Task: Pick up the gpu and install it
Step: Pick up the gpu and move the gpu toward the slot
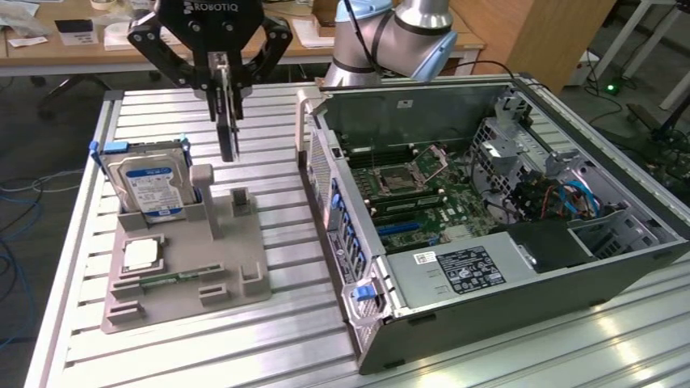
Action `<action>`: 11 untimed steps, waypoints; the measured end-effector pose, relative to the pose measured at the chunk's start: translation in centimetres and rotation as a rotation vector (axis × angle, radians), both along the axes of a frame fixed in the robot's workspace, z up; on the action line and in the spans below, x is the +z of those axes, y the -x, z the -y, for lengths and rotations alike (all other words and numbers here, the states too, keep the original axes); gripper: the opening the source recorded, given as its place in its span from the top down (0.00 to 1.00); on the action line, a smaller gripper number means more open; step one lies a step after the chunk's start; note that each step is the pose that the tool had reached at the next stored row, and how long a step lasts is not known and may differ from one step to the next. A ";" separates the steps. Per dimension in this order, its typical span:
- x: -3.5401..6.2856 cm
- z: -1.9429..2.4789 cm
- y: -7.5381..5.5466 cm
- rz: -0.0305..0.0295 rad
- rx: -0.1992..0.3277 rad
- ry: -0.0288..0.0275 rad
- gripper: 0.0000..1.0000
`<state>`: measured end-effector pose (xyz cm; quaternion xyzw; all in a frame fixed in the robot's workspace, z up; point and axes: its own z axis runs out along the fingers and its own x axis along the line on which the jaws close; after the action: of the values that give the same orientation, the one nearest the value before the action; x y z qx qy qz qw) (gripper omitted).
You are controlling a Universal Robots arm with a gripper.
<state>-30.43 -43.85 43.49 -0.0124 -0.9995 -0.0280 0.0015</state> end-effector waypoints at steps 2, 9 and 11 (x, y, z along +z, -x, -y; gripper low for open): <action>-0.01 0.00 -0.3 0.0001 0.000 -0.0003 0.72; -0.01 0.00 -1.6 0.0001 0.000 -0.0002 0.72; -0.02 0.00 -2.0 0.0002 0.000 -0.0002 0.72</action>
<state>-28.42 -43.84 43.47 -0.0125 -0.9995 -0.0281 0.0014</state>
